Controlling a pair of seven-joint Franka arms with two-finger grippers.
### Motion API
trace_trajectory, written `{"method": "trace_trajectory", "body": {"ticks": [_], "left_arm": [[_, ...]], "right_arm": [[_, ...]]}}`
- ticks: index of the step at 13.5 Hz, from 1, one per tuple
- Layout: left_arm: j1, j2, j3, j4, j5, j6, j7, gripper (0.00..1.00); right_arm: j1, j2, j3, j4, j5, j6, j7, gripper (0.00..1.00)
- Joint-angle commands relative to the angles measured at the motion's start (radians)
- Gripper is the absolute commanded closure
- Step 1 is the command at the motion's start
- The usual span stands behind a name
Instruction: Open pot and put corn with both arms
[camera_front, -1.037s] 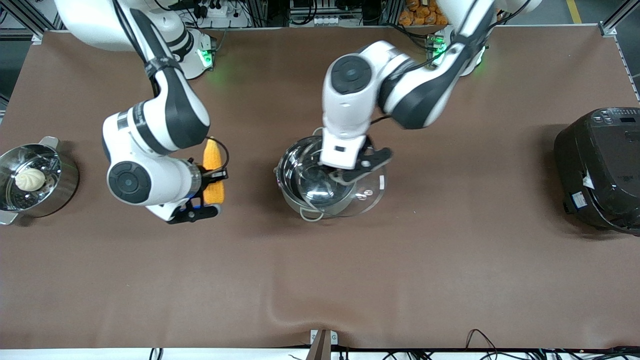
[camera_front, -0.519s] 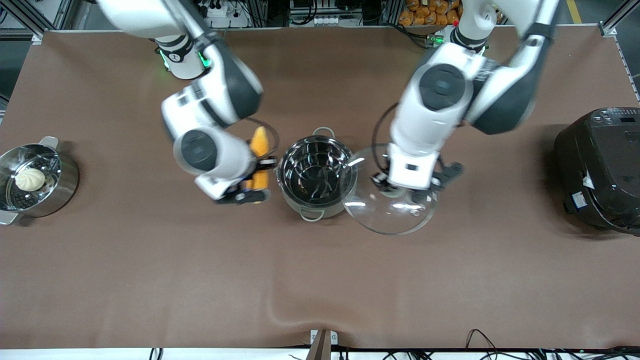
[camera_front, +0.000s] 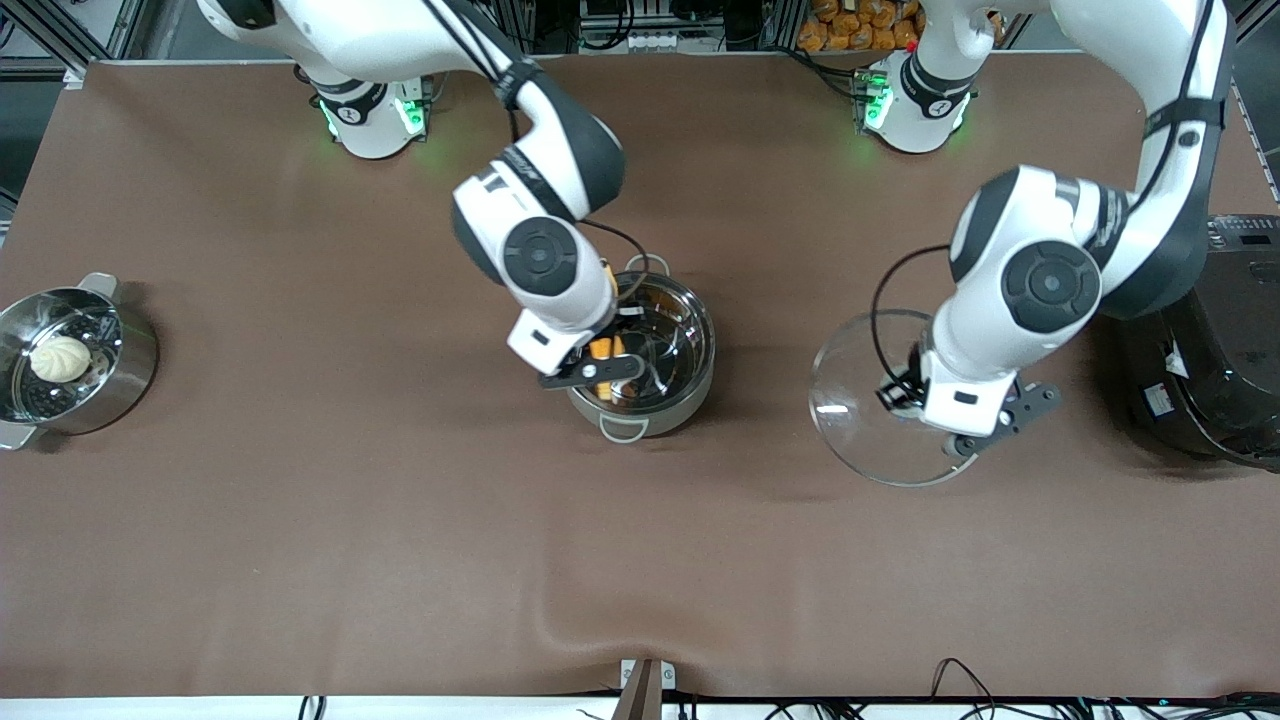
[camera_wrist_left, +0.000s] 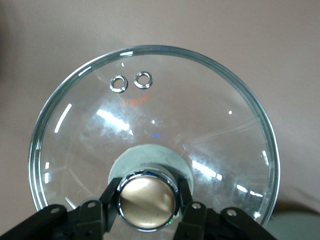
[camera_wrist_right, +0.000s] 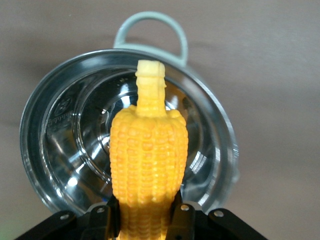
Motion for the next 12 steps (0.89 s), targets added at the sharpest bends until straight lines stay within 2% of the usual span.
{"method": "trace_trajectory", "body": {"ticks": [1, 3, 7, 9, 11, 12], "left_arm": [[0.067, -0.037, -0.015, -0.153, 0.028, 0.149, 0.062, 1.00], [0.097, -0.026, -0.015, -0.220, 0.028, 0.218, 0.107, 1.00], [0.105, 0.042, -0.016, -0.254, 0.024, 0.288, 0.115, 1.00], [0.108, 0.075, -0.015, -0.312, 0.025, 0.414, 0.115, 1.00], [0.109, 0.107, -0.013, -0.319, 0.027, 0.445, 0.115, 1.00], [0.109, 0.116, -0.013, -0.319, 0.027, 0.447, 0.115, 1.00]], "right_arm": [[0.020, 0.039, -0.012, 0.043, -0.028, 0.022, -0.003, 1.00], [0.035, 0.056, -0.012, 0.043, -0.028, 0.039, -0.003, 1.00], [0.037, 0.073, -0.010, 0.042, -0.027, 0.064, -0.003, 1.00], [0.040, 0.074, -0.010, 0.032, -0.025, 0.064, 0.002, 1.00], [0.041, 0.082, -0.010, 0.032, -0.027, 0.064, 0.000, 1.00], [0.041, 0.083, -0.010, 0.032, -0.025, 0.065, 0.000, 0.93]]}}
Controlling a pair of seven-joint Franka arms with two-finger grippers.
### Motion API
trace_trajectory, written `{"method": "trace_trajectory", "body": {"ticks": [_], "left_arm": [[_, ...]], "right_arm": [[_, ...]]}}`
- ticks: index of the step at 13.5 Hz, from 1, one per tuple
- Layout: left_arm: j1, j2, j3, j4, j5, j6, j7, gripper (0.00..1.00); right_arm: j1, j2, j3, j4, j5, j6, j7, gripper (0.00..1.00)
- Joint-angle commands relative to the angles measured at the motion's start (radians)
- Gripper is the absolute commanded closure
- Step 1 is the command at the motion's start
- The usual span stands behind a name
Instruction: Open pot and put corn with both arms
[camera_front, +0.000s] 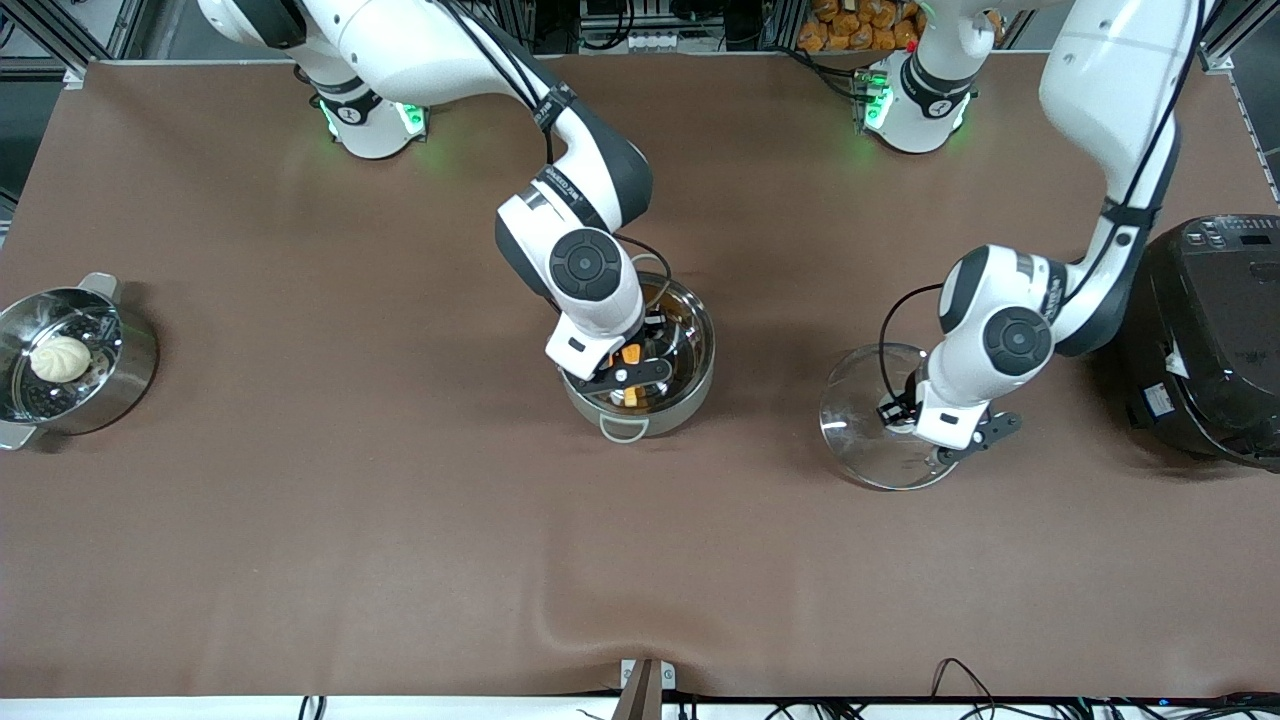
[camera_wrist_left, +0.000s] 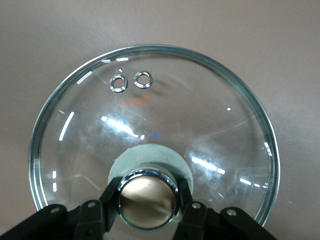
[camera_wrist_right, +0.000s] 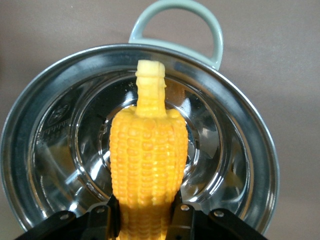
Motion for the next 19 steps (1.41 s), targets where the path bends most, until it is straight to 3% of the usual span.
{"method": "trace_trajectory", "body": {"ticks": [1, 2, 3, 4, 7, 12, 14, 19], "left_arm": [[0.011, 0.003, -0.009, -0.008, 0.021, 0.015, 0.005, 1.00], [0.011, 0.006, -0.009, -0.006, 0.021, 0.015, 0.005, 1.00], [0.013, 0.002, -0.009, -0.006, 0.019, 0.015, 0.003, 0.65], [0.016, -0.006, -0.009, -0.002, 0.019, 0.013, -0.001, 0.01], [0.021, -0.076, -0.009, 0.049, 0.011, -0.020, -0.015, 0.00], [0.007, -0.199, -0.013, 0.286, 0.019, -0.414, -0.002, 0.00], [0.010, -0.256, -0.015, 0.351, 0.024, -0.505, 0.009, 0.00], [0.021, -0.397, -0.004, 0.369, 0.010, -0.574, 0.262, 0.00]], "right_arm": [[0.013, 0.021, -0.009, 0.029, -0.008, -0.005, 0.002, 0.81], [0.014, 0.024, -0.009, 0.029, -0.006, -0.005, 0.005, 0.39], [0.020, 0.024, -0.009, 0.027, -0.009, -0.003, 0.009, 0.00], [0.031, 0.024, -0.009, 0.027, -0.009, -0.003, 0.011, 0.00], [0.027, 0.019, -0.009, 0.029, -0.005, -0.005, 0.017, 0.00], [-0.048, -0.010, -0.010, 0.027, -0.005, -0.029, -0.012, 0.00], [-0.109, -0.036, -0.010, 0.029, -0.003, -0.098, -0.117, 0.00], [-0.294, -0.140, -0.018, -0.014, -0.041, -0.290, -0.435, 0.00]]}}
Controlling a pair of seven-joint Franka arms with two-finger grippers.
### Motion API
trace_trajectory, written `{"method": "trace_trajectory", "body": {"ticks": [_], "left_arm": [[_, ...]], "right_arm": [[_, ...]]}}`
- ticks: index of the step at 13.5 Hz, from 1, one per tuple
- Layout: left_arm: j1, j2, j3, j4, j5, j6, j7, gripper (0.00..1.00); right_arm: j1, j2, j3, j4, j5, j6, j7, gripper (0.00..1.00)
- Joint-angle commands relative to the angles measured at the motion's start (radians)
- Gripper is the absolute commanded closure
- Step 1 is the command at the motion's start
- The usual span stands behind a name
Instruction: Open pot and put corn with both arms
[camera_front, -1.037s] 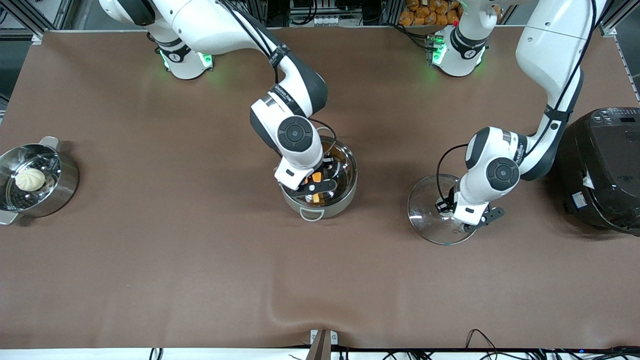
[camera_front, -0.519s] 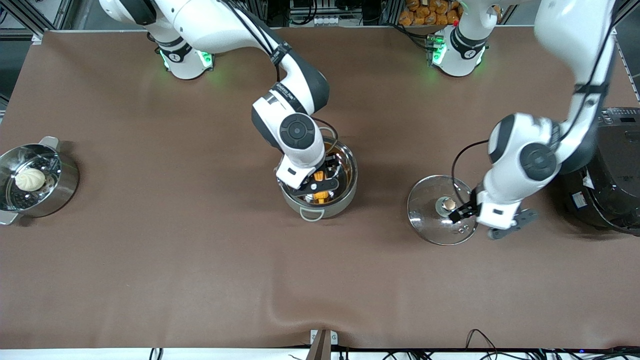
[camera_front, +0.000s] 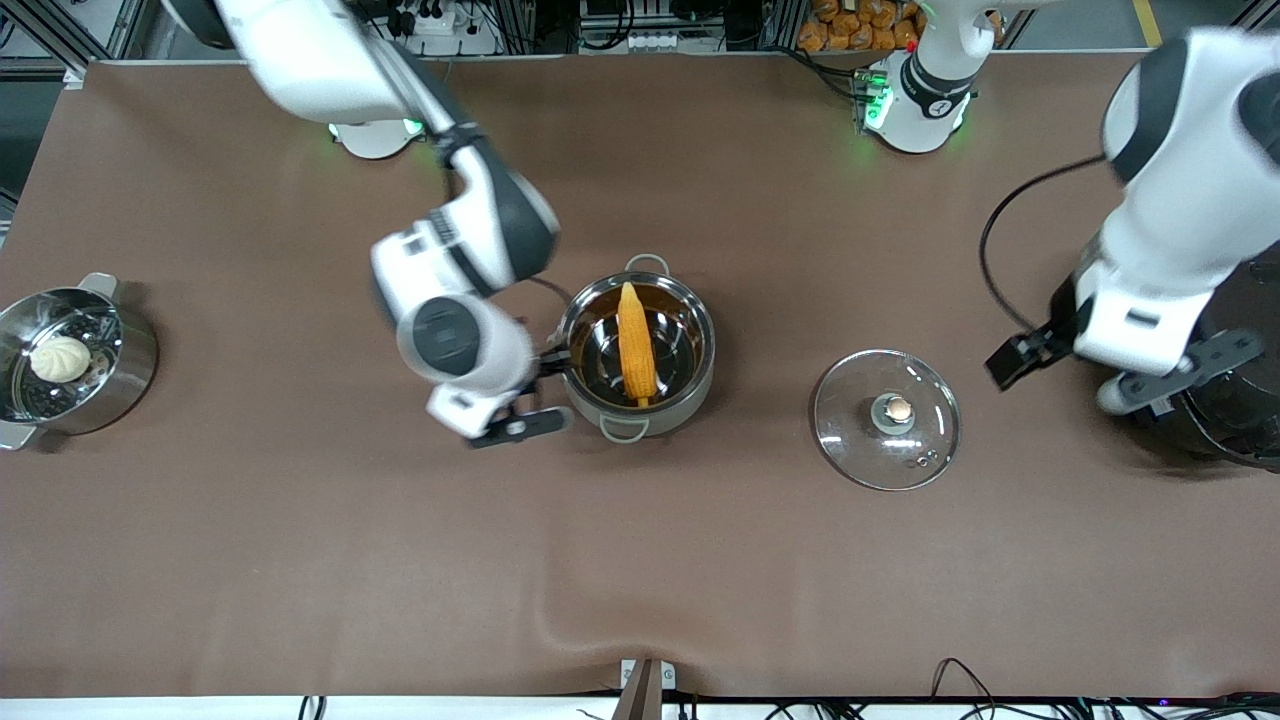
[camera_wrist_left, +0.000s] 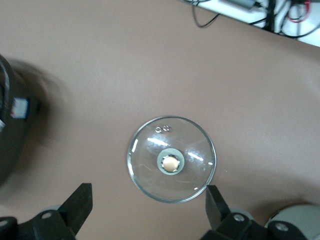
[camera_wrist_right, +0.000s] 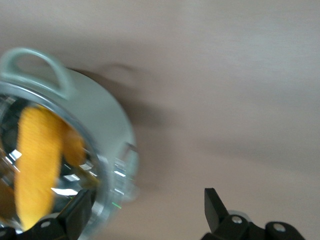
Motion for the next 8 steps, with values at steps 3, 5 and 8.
{"method": "trace_trajectory", "body": {"ticks": [3, 5, 8], "left_arm": [[0.029, -0.090, 0.003, -0.011, 0.006, -0.075, 0.125, 0.00], [0.065, -0.112, 0.007, -0.020, -0.055, -0.079, 0.208, 0.00], [0.024, -0.135, 0.077, -0.021, -0.070, -0.097, 0.234, 0.00]], "right_arm": [[-0.164, -0.168, 0.011, -0.175, -0.059, -0.034, -0.186, 0.00], [-0.221, -0.252, 0.012, -0.247, -0.128, -0.036, -0.218, 0.00], [-0.322, -0.389, 0.012, -0.338, -0.153, -0.036, -0.244, 0.00]]}}
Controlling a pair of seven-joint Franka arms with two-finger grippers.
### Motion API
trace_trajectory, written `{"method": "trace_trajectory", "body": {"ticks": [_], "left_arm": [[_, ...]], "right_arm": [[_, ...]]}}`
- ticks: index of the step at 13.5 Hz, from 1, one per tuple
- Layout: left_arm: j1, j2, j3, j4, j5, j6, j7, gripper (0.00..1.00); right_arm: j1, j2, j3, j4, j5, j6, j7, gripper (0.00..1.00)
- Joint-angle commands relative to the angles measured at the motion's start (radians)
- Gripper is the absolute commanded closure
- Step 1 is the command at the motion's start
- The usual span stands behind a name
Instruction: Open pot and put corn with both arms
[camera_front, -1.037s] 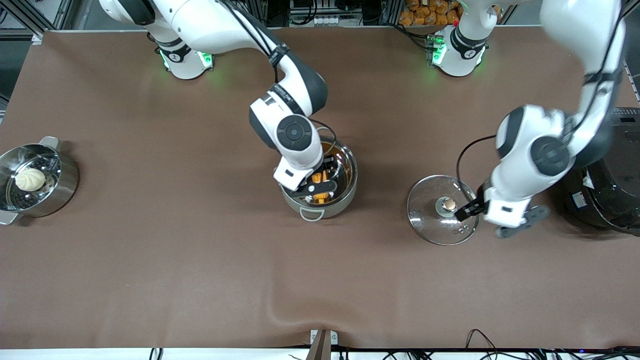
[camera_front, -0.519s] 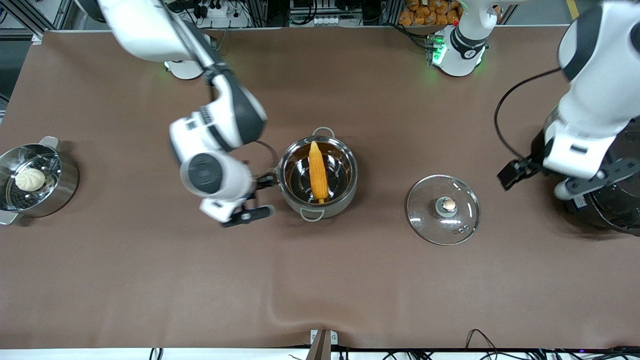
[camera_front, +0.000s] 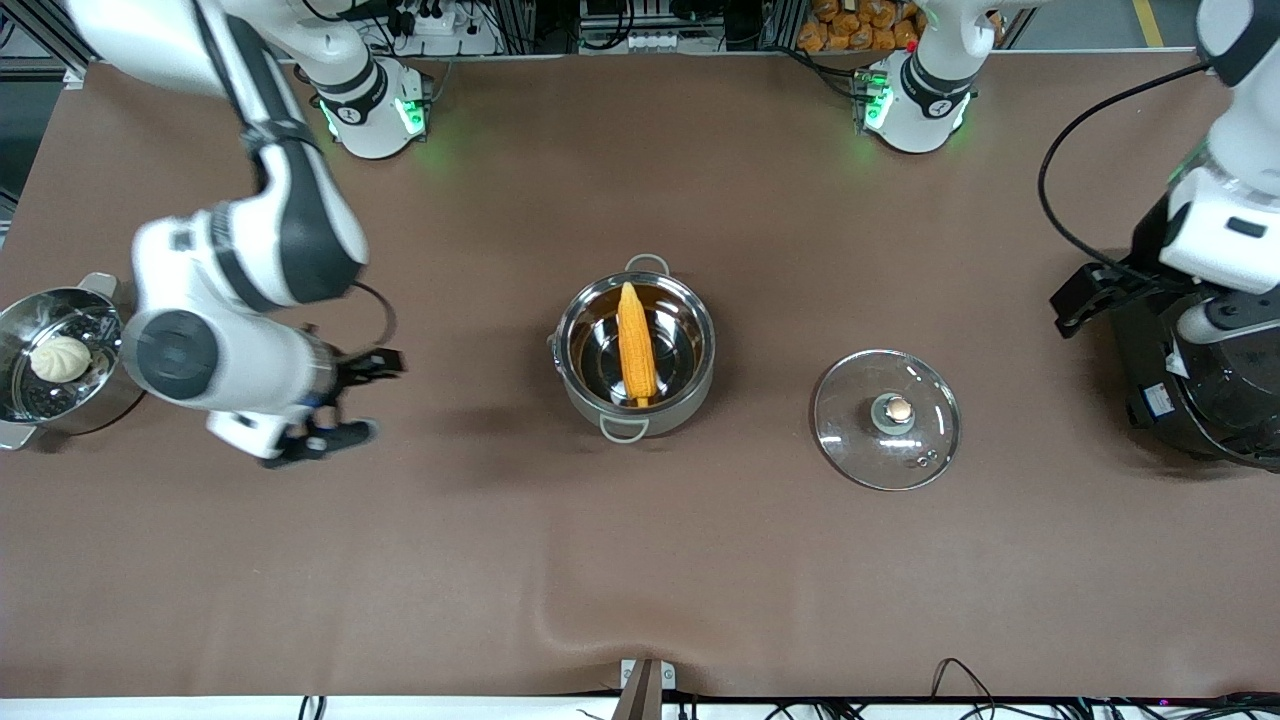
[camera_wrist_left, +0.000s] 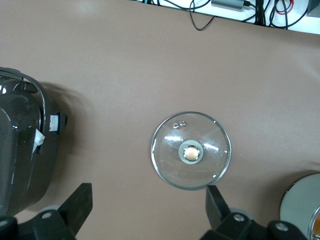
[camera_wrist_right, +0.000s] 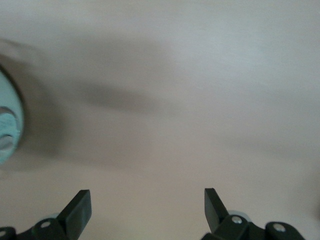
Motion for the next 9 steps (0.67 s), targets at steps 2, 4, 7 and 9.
{"method": "trace_trajectory", "body": {"ticks": [2, 4, 7, 9], "left_arm": [[-0.037, -0.040, 0.061, -0.015, -0.022, -0.023, 0.097, 0.00], [-0.030, -0.042, 0.061, -0.010, -0.030, -0.040, 0.098, 0.00], [-0.030, -0.039, 0.060, 0.014, -0.032, -0.085, 0.098, 0.00], [-0.026, -0.039, 0.061, 0.014, -0.062, -0.111, 0.108, 0.00]], "right_arm": [[-0.125, -0.217, 0.023, -0.159, -0.019, 0.005, -0.019, 0.00], [-0.168, -0.279, 0.023, -0.174, -0.017, -0.006, -0.086, 0.00], [-0.216, -0.366, 0.020, -0.173, -0.001, -0.070, -0.145, 0.00], [-0.216, -0.414, 0.019, -0.175, -0.001, -0.104, -0.133, 0.00]]}}
